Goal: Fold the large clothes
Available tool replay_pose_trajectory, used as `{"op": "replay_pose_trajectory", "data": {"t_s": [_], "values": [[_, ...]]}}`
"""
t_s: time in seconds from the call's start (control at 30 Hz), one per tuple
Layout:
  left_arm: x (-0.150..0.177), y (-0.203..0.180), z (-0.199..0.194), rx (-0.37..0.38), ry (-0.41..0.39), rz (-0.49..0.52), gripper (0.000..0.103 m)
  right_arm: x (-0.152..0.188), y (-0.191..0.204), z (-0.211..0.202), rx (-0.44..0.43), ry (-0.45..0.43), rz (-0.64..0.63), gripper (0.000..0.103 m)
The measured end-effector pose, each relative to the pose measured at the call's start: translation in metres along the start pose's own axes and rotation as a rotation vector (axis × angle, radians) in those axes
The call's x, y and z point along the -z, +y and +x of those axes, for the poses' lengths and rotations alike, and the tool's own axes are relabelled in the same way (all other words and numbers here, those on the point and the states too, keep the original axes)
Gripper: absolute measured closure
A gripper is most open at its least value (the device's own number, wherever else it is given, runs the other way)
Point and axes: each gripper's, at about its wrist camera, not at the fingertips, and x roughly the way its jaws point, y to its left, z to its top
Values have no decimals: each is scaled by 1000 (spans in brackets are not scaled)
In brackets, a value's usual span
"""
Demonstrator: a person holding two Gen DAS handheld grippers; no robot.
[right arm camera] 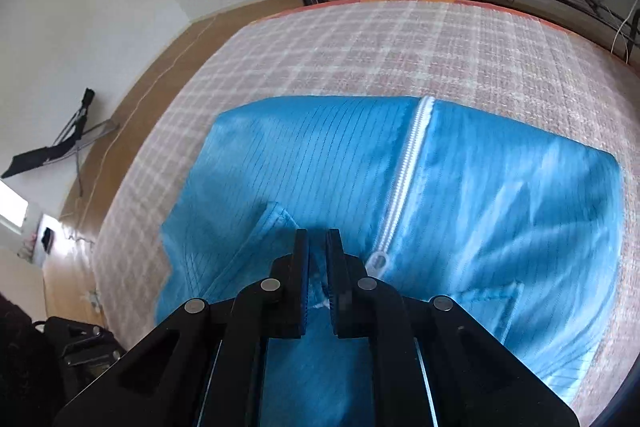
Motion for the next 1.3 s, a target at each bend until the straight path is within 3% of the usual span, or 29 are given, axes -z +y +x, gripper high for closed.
{"op": "replay_pose_trajectory", "data": {"t_s": [0.13, 0.3, 0.33, 0.37, 0.43, 0.53, 0.63, 0.67, 0.7, 0.73, 0.77, 0.93, 1.1, 1.2, 1.23, 1.3], "values": [[1, 16, -31, 20, -35, -66, 80, 24, -7, -51, -59, -73, -21, 91], [-6, 21, -36, 22, -9, -118, 79, 70, -7, -89, 49, -83, -47, 88], [-6, 16, -34, 21, 4, -108, 79, 79, -7, -93, 68, -83, -35, 82], [-5, 9, -30, 15, 17, -93, 79, 88, -6, -96, 69, -79, -18, 69], [-4, -4, -19, -6, 53, -62, 79, 100, -7, -99, 72, -59, 15, 57], [-6, -17, -2, -46, 97, -33, 79, 106, 3, -85, 87, 16, 31, 57], [-4, -22, 10, -93, 112, 3, 79, 107, 14, -61, 204, 87, -2, 57], [-3, -22, 12, -91, 118, 4, 79, 106, 15, -55, 221, 105, -2, 63], [-3, -22, 14, -104, 120, 10, 80, 106, 14, -48, 220, 124, 4, 71], [-2, -22, 16, -119, 123, 26, 83, 105, 13, -43, 197, 148, 11, 93], [0, -21, 20, -133, 134, 44, 92, 103, 12, -42, 175, 158, 21, 99], [9, -11, 26, -122, 157, 48, 93, 90, 2, -70, 153, 63, 27, 101], [6, -10, 16, -71, 164, 37, 93, 99, 10, -58, 173, 110, -45, 100], [4, -7, -5, -25, 157, 27, 92, 108, 9, -74, 142, 73, -64, 95], [3, -3, -15, -3, 138, 14, 90, 111, 5, -86, 112, 44, -73, 95], [-4, 7, -31, 12, 96, -15, 71, 107, 2, -106, 69, -26, -85, 95]]}}
